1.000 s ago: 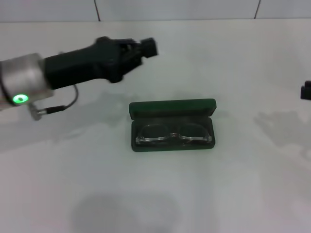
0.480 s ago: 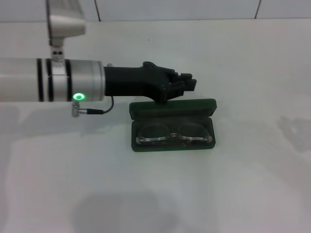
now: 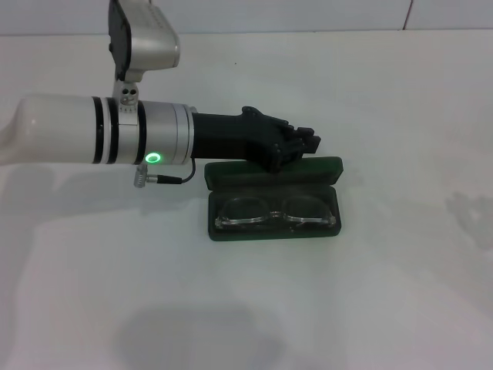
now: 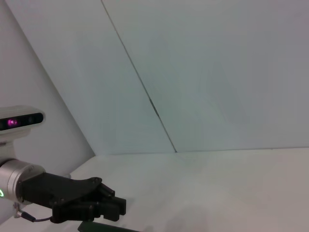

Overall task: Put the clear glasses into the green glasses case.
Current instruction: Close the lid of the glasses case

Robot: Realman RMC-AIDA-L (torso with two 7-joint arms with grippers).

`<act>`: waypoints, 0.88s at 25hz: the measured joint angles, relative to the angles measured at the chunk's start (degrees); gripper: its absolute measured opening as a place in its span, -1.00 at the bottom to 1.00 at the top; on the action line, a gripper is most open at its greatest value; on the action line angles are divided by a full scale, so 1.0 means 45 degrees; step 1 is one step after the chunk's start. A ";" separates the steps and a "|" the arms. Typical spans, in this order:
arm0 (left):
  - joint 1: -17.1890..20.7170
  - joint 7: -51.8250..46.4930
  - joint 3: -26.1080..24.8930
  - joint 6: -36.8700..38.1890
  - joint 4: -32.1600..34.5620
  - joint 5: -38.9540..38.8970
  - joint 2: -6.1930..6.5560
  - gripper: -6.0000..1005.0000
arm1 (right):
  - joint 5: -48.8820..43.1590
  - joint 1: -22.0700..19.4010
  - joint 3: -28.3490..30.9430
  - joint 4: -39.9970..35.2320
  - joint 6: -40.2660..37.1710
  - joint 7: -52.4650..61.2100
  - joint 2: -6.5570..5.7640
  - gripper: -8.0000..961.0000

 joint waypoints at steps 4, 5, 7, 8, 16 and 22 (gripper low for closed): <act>0.0071 0.0000 -0.0020 -0.0039 0.0000 -0.0035 0.0016 -0.70 | -0.0018 0.0033 0.0005 0.0132 0.0033 -0.0093 0.0001 -0.66; 0.0093 0.0000 -0.0027 -0.0041 0.0001 -0.0039 0.0027 -0.70 | -0.0020 0.0037 0.0007 0.0140 0.0038 -0.0095 0.0001 -0.66; 0.0140 0.0000 -0.0027 -0.0045 0.0001 -0.0042 0.0035 -0.71 | -0.0020 0.0048 0.0010 0.0153 0.0040 -0.0097 0.0001 -0.66; 0.0166 0.0000 -0.0027 -0.0046 0.0000 -0.0042 0.0038 -0.71 | -0.0021 0.0054 0.0012 0.0159 0.0039 -0.0098 0.0001 -0.66; 0.0255 -0.0034 0.0004 -0.0073 -0.0103 0.0125 0.0084 -0.71 | -0.0021 0.0126 0.0022 0.0295 0.0057 -0.0101 0.0001 -0.66; 0.0317 -0.0011 0.0016 -0.0073 -0.0157 0.0276 0.0095 -0.71 | -0.0020 0.0155 0.0022 0.0314 0.0094 -0.0101 -0.0011 -0.66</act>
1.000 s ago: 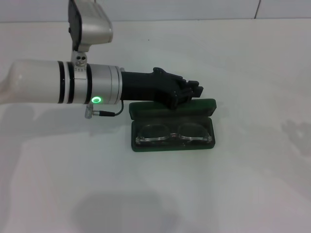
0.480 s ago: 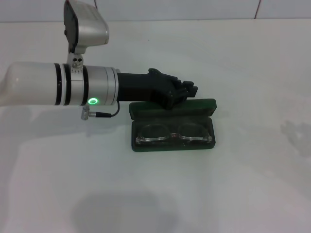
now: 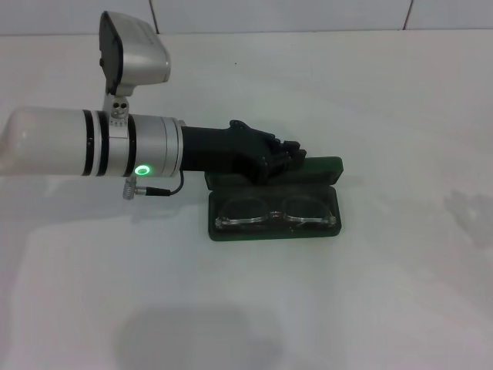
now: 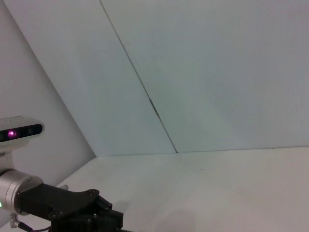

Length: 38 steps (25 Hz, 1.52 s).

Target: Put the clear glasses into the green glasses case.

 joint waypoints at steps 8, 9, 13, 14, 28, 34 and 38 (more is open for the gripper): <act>0.0058 0.0008 0.0022 0.0000 -0.0018 0.0033 0.0014 -0.71 | -0.0006 0.0020 -0.0049 0.0000 0.0000 0.0000 -0.0009 -0.67; 0.0078 0.0010 0.0025 0.0002 -0.0026 0.0054 0.0013 -0.71 | -0.0007 0.0020 -0.0063 0.0000 -0.0001 -0.0001 -0.0010 -0.67; 0.0156 0.0016 0.0020 0.0043 -0.0084 0.0193 -0.0006 -0.71 | -0.0013 0.0020 -0.0080 0.0029 -0.0004 0.0000 -0.0009 -0.67; 0.0194 0.0047 0.0020 0.0068 -0.0085 0.0227 -0.0016 -0.71 | -0.0014 0.0020 -0.0084 0.0045 -0.0005 -0.0001 -0.0009 -0.67; 0.1056 0.1023 0.0025 0.1061 -0.0125 0.0304 -0.0069 -0.71 | -0.0020 0.0096 0.0000 0.0176 -0.0124 0.0002 -0.0009 -0.58; 0.1643 0.1416 0.0022 0.1497 -0.0164 0.0270 -0.0106 -0.70 | -0.0018 0.0177 0.0001 0.0176 -0.0135 0.0011 -0.0009 -0.54; 0.2227 0.1700 0.0022 0.1900 -0.0163 -0.0040 -0.0120 -0.70 | -0.0016 0.0172 0.0000 0.0204 -0.0140 0.0013 -0.0008 -0.51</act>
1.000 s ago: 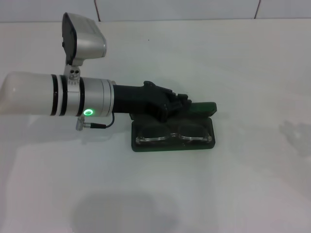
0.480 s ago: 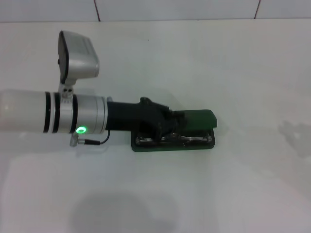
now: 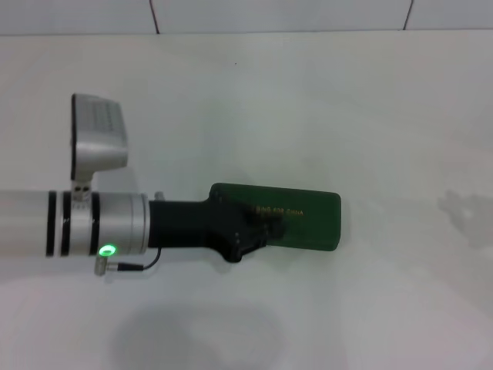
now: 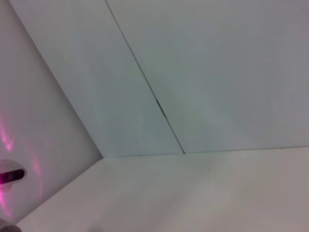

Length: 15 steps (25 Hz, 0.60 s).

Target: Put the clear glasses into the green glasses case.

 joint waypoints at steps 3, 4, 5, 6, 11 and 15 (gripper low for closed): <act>0.0332 0.0210 -0.0004 0.0444 0.0071 -0.0052 0.0008 -0.70 | 0.0008 -0.0017 0.0000 0.0048 -0.0002 -0.0004 -0.0001 -0.49; 0.0434 0.0292 -0.0022 0.0692 0.0170 -0.0107 0.0021 -0.70 | 0.0009 -0.0016 -0.0001 0.0054 -0.0003 -0.0004 0.0000 -0.48; 0.0516 0.0340 -0.0027 0.0959 0.0275 -0.0206 0.0030 -0.70 | 0.0010 -0.0018 -0.0004 0.0060 -0.0003 -0.0005 0.0000 -0.48; 0.0621 0.0378 -0.0038 0.1270 0.0418 -0.0360 0.0047 -0.70 | 0.0010 -0.0012 -0.0019 0.0063 -0.0003 -0.0006 0.0000 -0.47; 0.0938 0.1041 -0.0119 0.3065 0.1097 -0.0755 0.0120 -0.70 | 0.0018 0.0079 -0.0162 0.0212 -0.0352 -0.0680 0.0004 -0.43; 0.1164 0.2336 -0.0178 0.5150 0.1267 -0.0848 0.0172 -0.70 | 0.0162 0.0330 -0.0168 0.0794 -0.1988 -0.2625 0.0080 -0.40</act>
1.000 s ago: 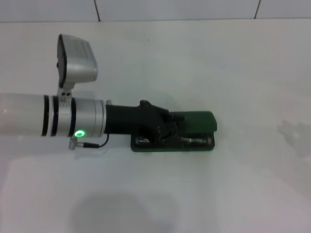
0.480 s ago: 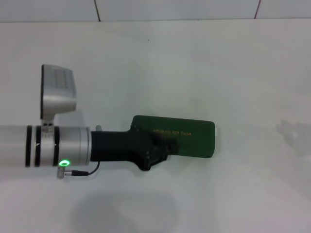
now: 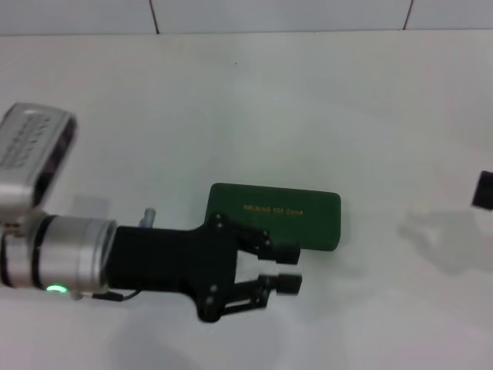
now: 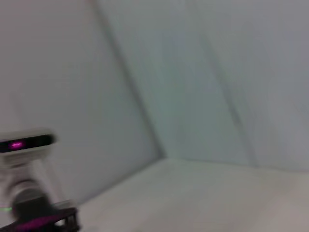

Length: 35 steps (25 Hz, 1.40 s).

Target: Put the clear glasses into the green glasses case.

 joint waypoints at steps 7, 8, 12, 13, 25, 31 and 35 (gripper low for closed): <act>0.0132 -0.0668 -0.1521 0.1389 -0.0008 -0.0158 0.0661 -0.36 | 0.0093 0.0902 -0.0571 0.1719 -0.2067 -0.2024 0.0054 -0.28; 0.0170 -0.0679 -0.1738 0.1421 -0.0016 -0.0153 0.0741 -0.21 | 0.0126 0.1067 -0.0714 0.1930 -0.2232 -0.2169 0.0070 -0.24; 0.0292 -0.0640 -0.1936 0.1428 -0.0067 -0.0104 0.1024 0.29 | 0.0246 0.1547 -0.1255 0.2397 -0.2296 -0.2282 0.0102 -0.07; 0.0316 -0.0635 -0.1937 0.1426 -0.0067 -0.0104 0.1060 0.39 | 0.0310 0.1687 -0.1444 0.2543 -0.2244 -0.2299 0.0114 -0.03; 0.0602 -0.0796 -0.2087 0.1319 -0.0069 0.0107 0.1123 0.71 | 0.1509 0.2578 -0.3340 0.3249 -0.1536 -0.2341 0.0146 0.74; 0.0890 -0.0994 -0.2088 0.1414 -0.0066 0.0122 0.1139 0.70 | 0.1516 0.2506 -0.3549 0.3259 -0.1528 -0.2401 0.0138 0.79; 0.1012 -0.0998 -0.2088 0.1455 -0.0077 0.0060 0.1172 0.70 | 0.1516 0.2488 -0.3610 0.3365 -0.1528 -0.2531 0.0133 0.79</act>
